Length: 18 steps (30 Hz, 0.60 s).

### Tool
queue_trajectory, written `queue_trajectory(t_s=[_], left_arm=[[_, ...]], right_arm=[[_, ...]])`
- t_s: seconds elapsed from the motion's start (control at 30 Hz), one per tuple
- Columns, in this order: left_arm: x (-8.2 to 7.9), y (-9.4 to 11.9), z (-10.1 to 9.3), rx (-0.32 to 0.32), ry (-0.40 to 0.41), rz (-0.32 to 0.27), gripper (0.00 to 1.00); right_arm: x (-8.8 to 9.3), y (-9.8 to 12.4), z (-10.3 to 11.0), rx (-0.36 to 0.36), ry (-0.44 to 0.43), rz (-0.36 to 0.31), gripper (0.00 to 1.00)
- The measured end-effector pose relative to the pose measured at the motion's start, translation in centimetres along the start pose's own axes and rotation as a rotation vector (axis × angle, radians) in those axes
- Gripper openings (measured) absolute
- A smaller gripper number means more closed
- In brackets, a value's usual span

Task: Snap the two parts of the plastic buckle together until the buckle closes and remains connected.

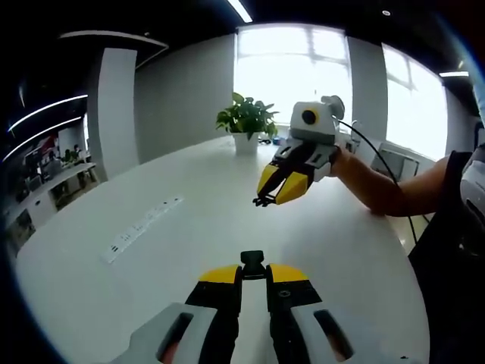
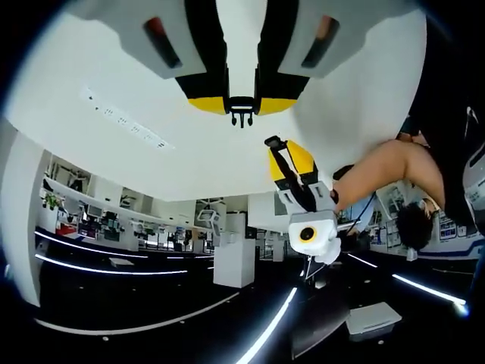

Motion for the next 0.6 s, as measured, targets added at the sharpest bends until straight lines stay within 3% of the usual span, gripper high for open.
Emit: queue_trajectory(t_s=[0.07,0.3,0.6], left_arm=[[0.3,0.0,0.3,-0.021,-0.005,0.022,0.11],[-1.0,0.5,-0.9,-0.004,-0.028,-0.009,0.11],[-0.4,0.2,-1.2,-0.007,-0.033,0.0,0.11]], right_arm=[[0.1,0.0,0.2,0.002,-0.003,0.002,0.12],[0.9,0.5,0.8,0.011,-0.018,-0.005,0.12],[0.9,0.7,1.2,0.009,-0.021,-0.016,0.12]])
Point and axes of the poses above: the point that each gripper's makers call its tool centre point, and the gripper's own axes: y roughly backward along the fingers, z roughly to its left, x roughly out of its underside, the point moved 1 cm from there along y, roughly backward along the fingers, and after that the axes turned 7 degrees about z, right-handed, at the moved point
